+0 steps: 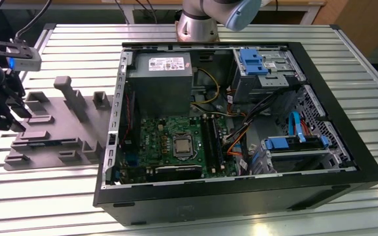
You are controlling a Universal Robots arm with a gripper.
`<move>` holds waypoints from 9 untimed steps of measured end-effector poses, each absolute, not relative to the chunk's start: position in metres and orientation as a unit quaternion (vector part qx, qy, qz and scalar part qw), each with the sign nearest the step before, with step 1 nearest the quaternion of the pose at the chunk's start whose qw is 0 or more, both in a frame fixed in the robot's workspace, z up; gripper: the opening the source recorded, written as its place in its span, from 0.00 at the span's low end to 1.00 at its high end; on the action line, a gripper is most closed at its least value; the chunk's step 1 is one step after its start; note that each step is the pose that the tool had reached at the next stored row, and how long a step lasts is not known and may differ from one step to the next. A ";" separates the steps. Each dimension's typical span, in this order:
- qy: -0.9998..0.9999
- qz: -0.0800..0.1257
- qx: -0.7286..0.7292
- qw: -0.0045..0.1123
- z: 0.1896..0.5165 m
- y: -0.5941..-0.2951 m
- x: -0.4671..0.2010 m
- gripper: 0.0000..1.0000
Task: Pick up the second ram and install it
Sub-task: 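Pick up the second ram and move it above second insertion slot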
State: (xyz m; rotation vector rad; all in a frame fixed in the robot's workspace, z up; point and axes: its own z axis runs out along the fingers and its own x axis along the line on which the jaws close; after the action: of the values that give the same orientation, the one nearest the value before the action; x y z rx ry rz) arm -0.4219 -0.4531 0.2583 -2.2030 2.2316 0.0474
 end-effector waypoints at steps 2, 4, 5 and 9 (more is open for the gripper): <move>0.712 0.015 -0.703 0.003 0.258 -0.454 -0.422 0.42; 0.712 0.015 -0.702 0.003 0.258 -0.454 -0.422 0.42; 0.712 0.015 -0.702 0.003 0.257 -0.455 -0.422 0.42; 0.712 0.015 -0.702 0.003 0.257 -0.455 -0.422 0.42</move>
State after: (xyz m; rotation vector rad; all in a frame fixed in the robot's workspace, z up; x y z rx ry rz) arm -0.4219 -0.4554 0.2568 -2.2028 2.2315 0.0474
